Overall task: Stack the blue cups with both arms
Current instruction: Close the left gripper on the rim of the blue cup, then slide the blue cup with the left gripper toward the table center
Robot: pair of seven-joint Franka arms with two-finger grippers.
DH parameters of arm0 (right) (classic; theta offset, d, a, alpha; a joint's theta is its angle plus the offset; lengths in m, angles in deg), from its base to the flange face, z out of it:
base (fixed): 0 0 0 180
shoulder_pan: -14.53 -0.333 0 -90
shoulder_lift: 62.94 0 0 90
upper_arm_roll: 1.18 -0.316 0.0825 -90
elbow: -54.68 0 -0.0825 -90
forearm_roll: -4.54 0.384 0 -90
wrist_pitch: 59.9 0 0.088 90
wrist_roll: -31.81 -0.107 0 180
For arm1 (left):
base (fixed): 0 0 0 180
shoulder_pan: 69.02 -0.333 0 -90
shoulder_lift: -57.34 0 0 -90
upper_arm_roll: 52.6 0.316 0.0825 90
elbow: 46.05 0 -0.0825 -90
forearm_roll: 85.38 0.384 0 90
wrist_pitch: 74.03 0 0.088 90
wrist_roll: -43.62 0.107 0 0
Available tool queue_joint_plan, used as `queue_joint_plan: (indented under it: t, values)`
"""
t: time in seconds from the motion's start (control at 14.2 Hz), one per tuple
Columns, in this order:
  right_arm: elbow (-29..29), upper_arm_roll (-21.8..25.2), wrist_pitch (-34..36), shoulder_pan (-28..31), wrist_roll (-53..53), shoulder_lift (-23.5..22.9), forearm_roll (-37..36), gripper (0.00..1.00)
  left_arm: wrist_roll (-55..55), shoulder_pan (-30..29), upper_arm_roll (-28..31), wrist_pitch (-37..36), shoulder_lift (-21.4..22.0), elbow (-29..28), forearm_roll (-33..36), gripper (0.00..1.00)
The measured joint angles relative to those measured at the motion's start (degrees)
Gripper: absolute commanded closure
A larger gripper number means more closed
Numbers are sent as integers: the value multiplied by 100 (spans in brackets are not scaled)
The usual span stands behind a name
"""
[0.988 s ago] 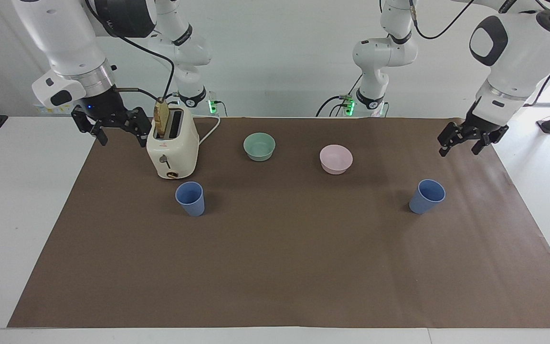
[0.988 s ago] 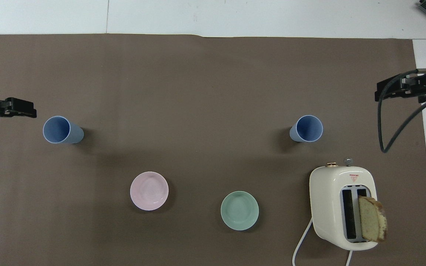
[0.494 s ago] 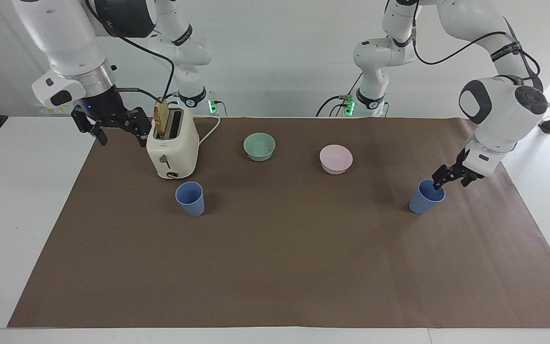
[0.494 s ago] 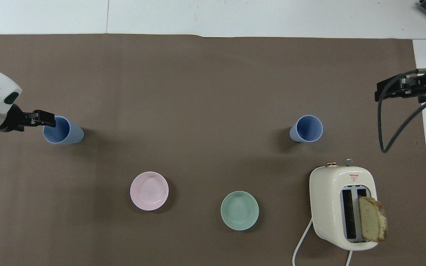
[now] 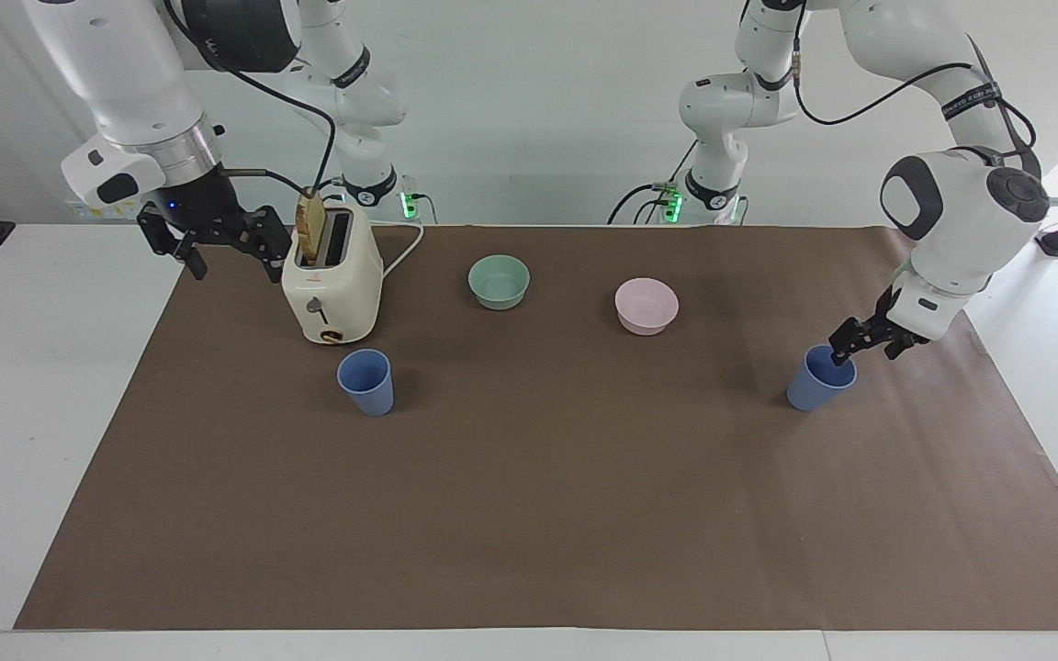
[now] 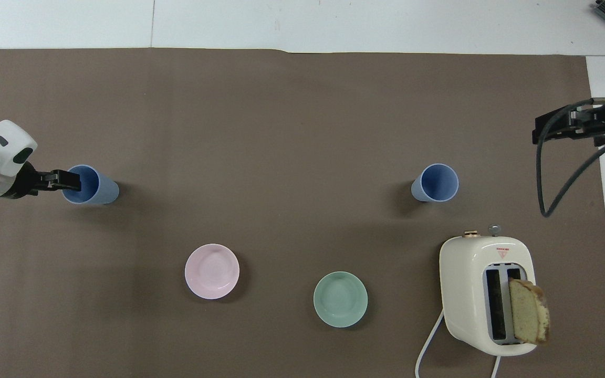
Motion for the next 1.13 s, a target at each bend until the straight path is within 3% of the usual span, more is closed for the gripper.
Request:
queue_joint_plan:
  t: [0.14, 0.21, 0.28, 0.35, 0.42, 0.78, 1.13]
  values:
    - [-1, 0, 0, 0, 0, 0, 0, 0, 2, 9, -41, 186, -50, -138, -19, 0]
    - [-1, 0, 0, 0, 0, 0, 0, 0, 2, 22, -58, 215, -59, -155, -24, 17]
    - [-1, 0, 0, 0, 0, 0, 0, 0, 2, 32, -74, 224, -58, -158, -25, 71]
    - [-1, 0, 0, 0, 0, 0, 0, 0, 2, 34, -80, 228, -58, -158, -26, 94]
    - [-1, 0, 0, 0, 0, 0, 0, 0, 2, 35, -81, 230, -58, -158, -26, 100]
    - [-1, 0, 0, 0, 0, 0, 0, 0, 2, 34, -74, 186, -76, -15, -203, 100]
    - [-1, 0, 0, 0, 0, 0, 0, 0, -260, 67, -150, -747, -190, 1104, -414, 100]
